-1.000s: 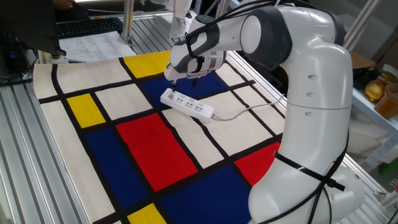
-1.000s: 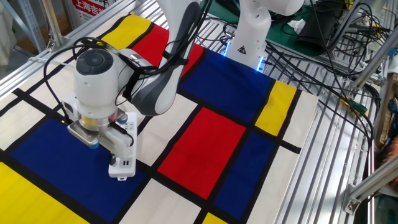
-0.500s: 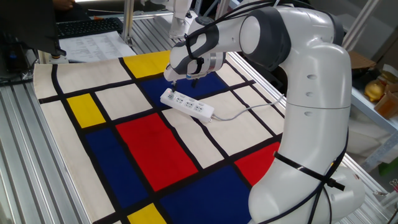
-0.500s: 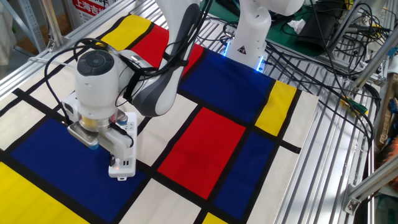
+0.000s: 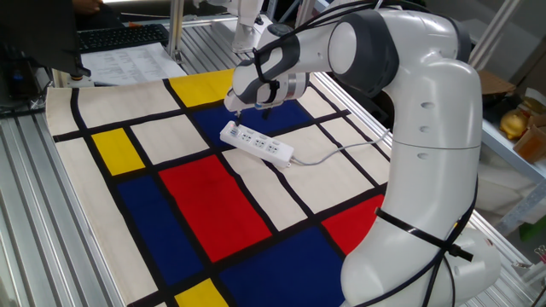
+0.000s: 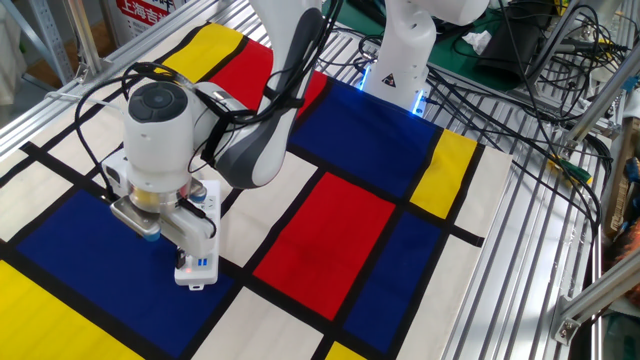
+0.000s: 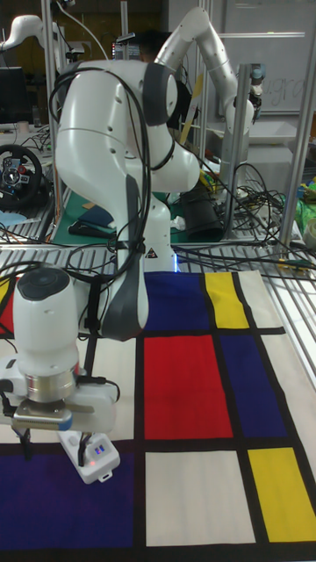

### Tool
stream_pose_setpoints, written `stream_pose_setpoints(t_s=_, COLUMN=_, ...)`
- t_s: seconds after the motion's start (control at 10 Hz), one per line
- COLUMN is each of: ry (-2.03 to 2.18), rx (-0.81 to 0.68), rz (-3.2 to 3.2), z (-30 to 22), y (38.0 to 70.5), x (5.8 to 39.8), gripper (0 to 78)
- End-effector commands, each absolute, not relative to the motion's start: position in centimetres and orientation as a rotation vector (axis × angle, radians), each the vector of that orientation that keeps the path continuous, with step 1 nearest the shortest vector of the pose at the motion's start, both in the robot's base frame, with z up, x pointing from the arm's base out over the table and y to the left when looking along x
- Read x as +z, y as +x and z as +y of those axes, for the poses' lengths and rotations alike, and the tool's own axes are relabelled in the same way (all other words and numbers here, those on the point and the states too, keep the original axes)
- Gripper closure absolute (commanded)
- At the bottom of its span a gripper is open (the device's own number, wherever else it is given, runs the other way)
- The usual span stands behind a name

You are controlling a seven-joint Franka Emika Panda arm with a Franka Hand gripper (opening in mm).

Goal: Turn on the power strip by pressing the button

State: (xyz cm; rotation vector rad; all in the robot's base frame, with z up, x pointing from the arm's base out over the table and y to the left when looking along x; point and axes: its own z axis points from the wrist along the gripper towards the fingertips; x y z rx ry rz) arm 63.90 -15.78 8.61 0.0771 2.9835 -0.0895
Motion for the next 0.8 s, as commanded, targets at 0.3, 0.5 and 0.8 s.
stream_pose_setpoints(t_s=0.3, ry=0.113, rx=-0.086, rz=3.001, z=-14.7, y=62.8, x=8.6, gripper=0.2)
stream_pose_setpoints(t_s=0.5, ry=0.139, rx=-0.085, rz=3.005, z=-14.5, y=63.1, x=10.1, gripper=0.2)
stream_pose_setpoints(t_s=0.8, ry=0.157, rx=-0.1, rz=3.021, z=-14.1, y=64.3, x=13.0, gripper=0.2)
